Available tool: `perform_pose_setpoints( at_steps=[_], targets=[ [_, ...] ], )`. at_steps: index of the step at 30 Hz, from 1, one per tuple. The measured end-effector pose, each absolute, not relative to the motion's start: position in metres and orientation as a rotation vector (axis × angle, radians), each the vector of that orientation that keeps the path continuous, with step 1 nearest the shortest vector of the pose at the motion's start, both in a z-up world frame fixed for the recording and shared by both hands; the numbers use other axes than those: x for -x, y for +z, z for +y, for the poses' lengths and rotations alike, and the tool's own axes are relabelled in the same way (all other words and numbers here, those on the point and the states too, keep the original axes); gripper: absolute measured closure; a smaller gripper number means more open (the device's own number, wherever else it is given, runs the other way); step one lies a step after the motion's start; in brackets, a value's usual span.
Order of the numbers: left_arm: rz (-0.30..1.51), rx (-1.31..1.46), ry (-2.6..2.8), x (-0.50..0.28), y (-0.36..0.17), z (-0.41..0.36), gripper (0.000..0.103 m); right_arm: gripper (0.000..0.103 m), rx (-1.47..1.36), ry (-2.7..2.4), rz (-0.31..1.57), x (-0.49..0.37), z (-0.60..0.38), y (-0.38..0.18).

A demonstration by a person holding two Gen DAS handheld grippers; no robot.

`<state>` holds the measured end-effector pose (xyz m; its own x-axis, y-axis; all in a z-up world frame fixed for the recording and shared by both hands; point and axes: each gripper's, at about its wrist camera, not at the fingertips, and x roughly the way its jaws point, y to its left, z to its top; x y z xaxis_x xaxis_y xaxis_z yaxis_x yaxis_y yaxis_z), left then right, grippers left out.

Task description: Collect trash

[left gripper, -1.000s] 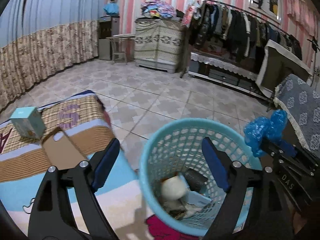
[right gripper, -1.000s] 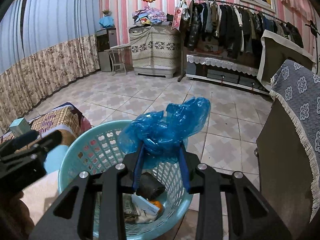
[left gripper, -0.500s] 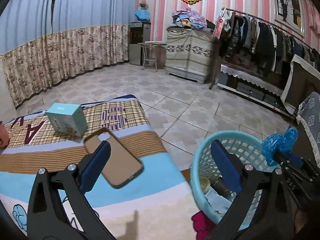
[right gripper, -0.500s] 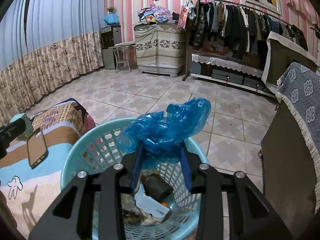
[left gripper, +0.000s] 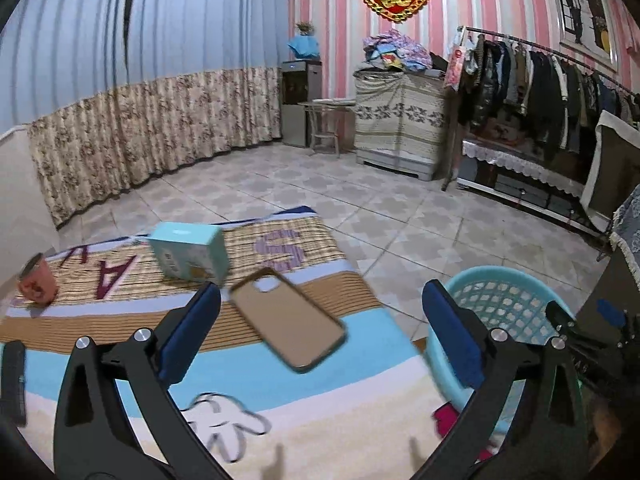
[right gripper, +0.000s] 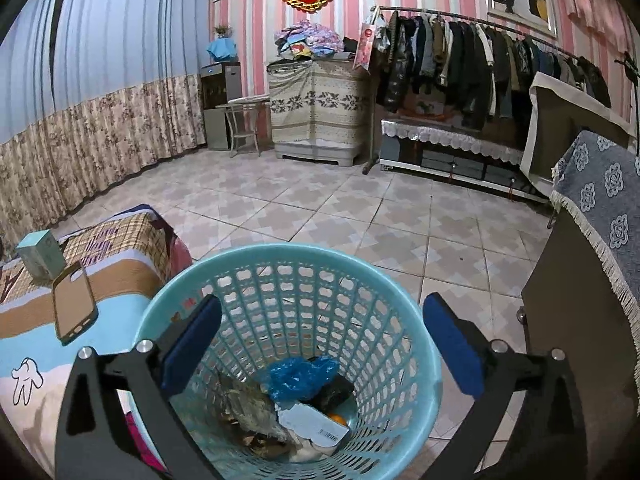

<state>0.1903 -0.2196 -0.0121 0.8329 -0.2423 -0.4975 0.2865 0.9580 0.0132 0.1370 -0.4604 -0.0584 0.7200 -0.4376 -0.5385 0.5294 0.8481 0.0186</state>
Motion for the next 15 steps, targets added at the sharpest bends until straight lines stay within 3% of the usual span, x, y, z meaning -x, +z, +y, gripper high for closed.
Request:
perform_pose_setpoints(
  at_steps=[15],
  targets=[
    [0.504,-0.013,-0.094,-0.121,-0.006,-0.110,0.005,0.004,-0.289,-0.321,0.453,-0.087,-0.386,-0.023]
  ],
)
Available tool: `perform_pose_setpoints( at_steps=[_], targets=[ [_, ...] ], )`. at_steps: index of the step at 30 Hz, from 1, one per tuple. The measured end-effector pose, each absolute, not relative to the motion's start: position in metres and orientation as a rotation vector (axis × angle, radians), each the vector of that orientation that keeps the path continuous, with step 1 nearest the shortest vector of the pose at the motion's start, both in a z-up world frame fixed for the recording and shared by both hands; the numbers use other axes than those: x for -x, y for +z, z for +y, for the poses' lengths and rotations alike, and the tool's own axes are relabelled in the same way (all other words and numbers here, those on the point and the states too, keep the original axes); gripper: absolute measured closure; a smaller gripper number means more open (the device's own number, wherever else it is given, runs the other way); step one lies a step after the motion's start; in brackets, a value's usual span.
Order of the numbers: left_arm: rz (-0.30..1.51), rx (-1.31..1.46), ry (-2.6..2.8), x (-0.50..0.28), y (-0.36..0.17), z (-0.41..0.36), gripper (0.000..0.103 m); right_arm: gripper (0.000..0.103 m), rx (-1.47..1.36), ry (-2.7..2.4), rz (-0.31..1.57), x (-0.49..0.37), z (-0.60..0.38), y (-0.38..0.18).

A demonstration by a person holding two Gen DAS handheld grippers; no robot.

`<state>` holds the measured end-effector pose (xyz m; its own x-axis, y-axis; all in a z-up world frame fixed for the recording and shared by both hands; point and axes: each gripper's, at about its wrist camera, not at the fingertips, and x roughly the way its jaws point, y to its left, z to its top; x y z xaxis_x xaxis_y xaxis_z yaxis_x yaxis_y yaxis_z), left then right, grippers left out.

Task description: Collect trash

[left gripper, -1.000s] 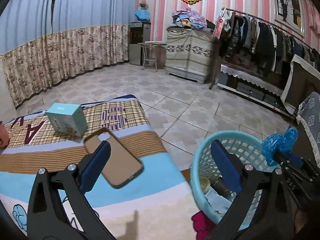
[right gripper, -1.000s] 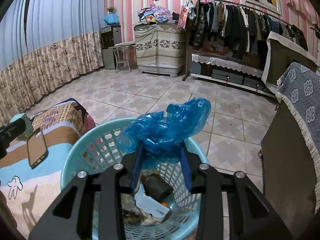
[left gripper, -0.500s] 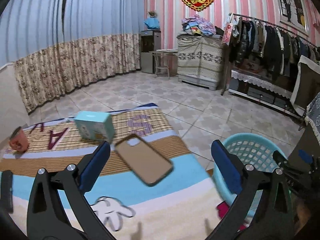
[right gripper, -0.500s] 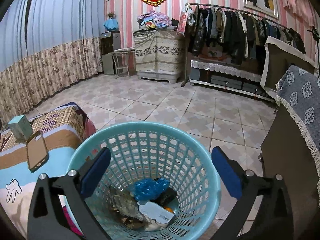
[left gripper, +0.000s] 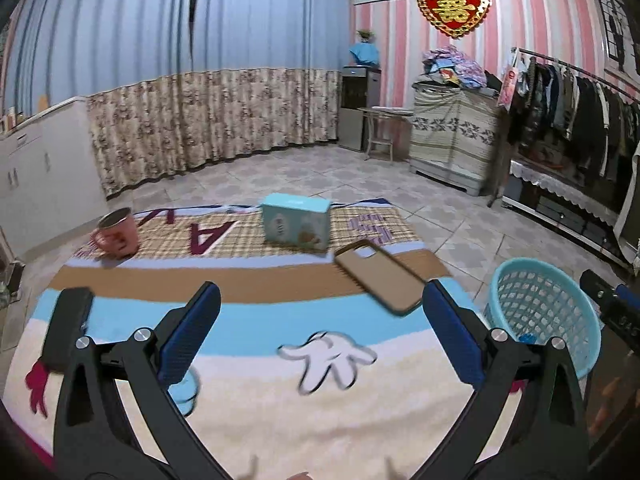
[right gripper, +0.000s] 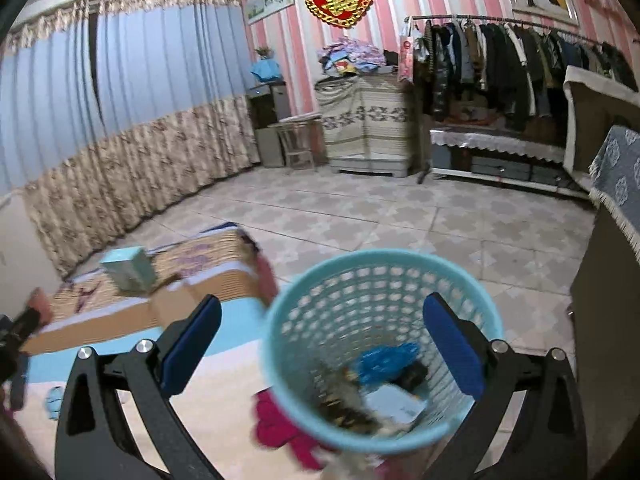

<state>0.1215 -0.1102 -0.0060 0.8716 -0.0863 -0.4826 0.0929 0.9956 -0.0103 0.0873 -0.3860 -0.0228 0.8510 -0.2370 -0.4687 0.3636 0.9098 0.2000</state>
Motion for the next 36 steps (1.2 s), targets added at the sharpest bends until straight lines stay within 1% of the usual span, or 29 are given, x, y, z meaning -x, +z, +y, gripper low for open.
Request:
perform_pose_setpoints(
  at_steps=[4,10,14,18,24,36],
  targets=[
    [0.484,-0.029,-0.069,-0.093,-0.008,-0.096,0.005,0.004,-0.302,-0.266,0.441,-0.058,-0.354,-0.023],
    [0.511,0.017,-0.110,-0.059,-0.009,-0.072,0.005,0.004,-0.179,-0.243,0.439,-0.035,-0.304,-0.015],
    [0.481,0.001,-0.087,-0.042,-0.004,-0.065,0.005,0.004,-0.163,-0.268,0.438,-0.023,-0.291,-0.011],
    [0.459,-0.028,-0.069,-0.033,-0.001,-0.058,0.005,0.005,-0.075,-0.285,0.448,-0.012,-0.273,-0.011],
    [0.457,-0.044,-0.057,-0.028,-0.001,-0.051,0.005,0.005,-0.041,-0.288,0.480,-0.005,-0.264,-0.016],
    [0.437,-0.071,-0.055,-0.025,-0.001,-0.054,0.005,0.005,-0.057,-0.272,0.480,-0.002,-0.261,-0.016]
  ],
)
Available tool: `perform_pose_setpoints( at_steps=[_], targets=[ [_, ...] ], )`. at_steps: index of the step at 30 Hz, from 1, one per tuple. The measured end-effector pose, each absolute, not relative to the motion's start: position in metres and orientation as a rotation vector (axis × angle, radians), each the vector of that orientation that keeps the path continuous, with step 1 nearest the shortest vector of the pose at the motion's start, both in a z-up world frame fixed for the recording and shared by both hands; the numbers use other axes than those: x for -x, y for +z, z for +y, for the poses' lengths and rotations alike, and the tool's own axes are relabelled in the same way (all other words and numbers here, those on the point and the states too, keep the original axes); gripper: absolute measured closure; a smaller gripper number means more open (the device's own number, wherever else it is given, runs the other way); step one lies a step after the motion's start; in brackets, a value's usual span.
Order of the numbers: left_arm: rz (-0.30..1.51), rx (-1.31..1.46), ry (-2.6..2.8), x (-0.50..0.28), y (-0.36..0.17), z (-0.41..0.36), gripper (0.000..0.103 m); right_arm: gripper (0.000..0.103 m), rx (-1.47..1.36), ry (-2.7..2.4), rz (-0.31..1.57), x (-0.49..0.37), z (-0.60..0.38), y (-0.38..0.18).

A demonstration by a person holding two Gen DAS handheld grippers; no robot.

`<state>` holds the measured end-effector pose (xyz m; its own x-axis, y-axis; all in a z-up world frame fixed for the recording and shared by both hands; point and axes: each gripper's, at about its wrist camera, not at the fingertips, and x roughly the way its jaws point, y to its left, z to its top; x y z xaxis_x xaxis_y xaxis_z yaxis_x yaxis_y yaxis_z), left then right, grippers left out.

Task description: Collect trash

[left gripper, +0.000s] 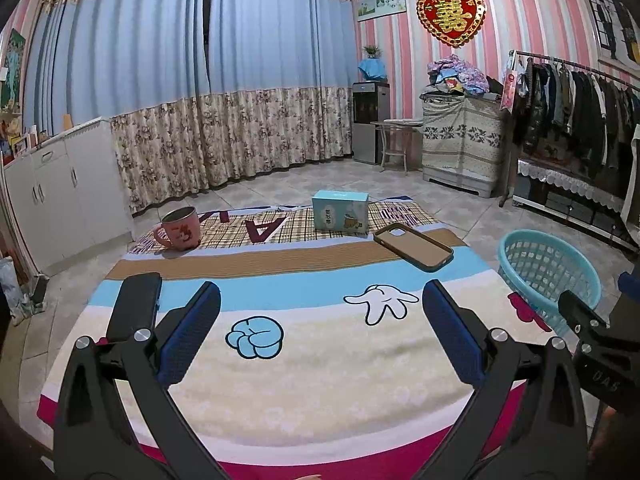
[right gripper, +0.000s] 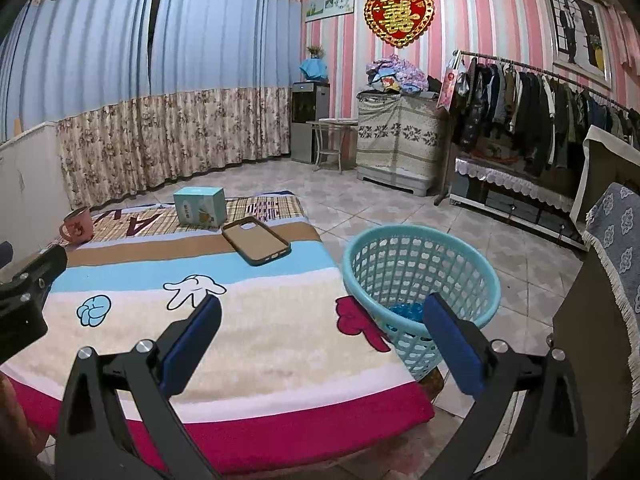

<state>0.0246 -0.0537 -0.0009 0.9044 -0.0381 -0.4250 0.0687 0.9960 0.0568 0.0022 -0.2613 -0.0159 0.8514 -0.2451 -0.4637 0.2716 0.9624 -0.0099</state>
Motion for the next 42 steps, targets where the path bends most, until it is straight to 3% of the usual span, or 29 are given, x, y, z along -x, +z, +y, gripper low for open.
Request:
perform_pose_setpoints(
  at_steps=[42],
  targets=[
    [0.440,-0.069,-0.044,-0.0274,-0.0074,-0.0559,0.005,0.005,-0.039,-0.230,0.415,0.0007,-0.2512,-0.0125]
  ],
)
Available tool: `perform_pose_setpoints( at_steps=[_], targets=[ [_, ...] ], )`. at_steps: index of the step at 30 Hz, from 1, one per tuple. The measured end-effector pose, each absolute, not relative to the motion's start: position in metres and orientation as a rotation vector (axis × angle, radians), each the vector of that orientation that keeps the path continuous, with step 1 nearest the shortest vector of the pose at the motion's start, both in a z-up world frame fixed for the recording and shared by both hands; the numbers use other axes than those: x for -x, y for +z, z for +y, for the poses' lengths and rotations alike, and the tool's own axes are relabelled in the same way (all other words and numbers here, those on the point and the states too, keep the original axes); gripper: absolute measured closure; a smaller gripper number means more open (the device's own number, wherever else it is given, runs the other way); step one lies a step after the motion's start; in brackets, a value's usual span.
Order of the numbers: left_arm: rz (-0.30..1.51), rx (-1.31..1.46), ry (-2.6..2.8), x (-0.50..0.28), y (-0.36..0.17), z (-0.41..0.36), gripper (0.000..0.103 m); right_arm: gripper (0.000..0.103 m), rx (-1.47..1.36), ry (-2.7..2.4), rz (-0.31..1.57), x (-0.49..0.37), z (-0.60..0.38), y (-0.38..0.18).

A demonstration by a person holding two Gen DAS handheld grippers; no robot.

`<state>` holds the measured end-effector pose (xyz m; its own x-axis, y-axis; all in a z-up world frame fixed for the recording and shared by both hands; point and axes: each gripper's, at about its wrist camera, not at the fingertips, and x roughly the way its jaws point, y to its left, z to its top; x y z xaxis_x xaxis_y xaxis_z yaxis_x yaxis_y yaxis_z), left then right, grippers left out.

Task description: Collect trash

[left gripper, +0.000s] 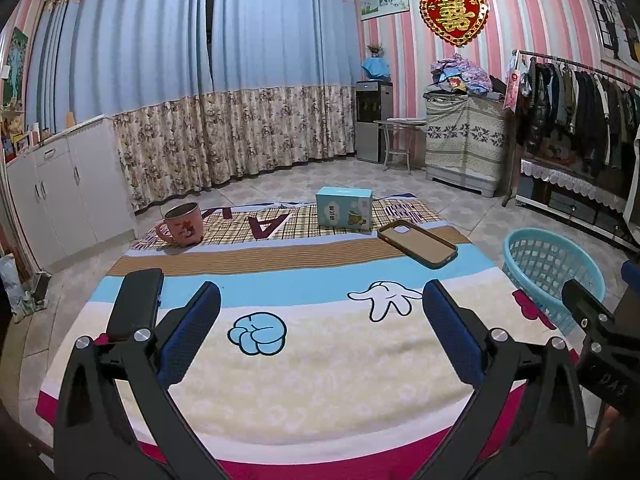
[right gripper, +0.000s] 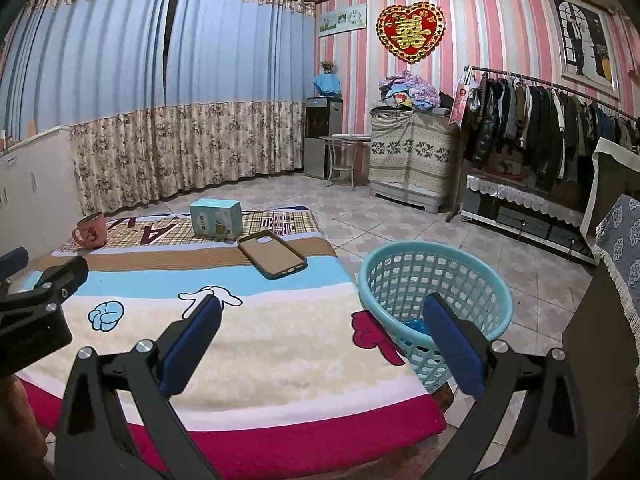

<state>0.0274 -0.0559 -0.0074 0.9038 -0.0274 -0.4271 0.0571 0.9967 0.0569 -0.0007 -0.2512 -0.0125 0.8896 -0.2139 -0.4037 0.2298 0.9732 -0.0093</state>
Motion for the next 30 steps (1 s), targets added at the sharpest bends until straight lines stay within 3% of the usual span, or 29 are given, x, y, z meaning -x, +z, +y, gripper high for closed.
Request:
perform_pose_setpoints(
  at_steps=[30],
  targets=[
    [0.440,-0.068,-0.045,-0.0268,-0.0083,-0.0557,0.005,0.005,-0.034,-0.230,0.407,0.0006,-0.2505,-0.0083]
  ],
)
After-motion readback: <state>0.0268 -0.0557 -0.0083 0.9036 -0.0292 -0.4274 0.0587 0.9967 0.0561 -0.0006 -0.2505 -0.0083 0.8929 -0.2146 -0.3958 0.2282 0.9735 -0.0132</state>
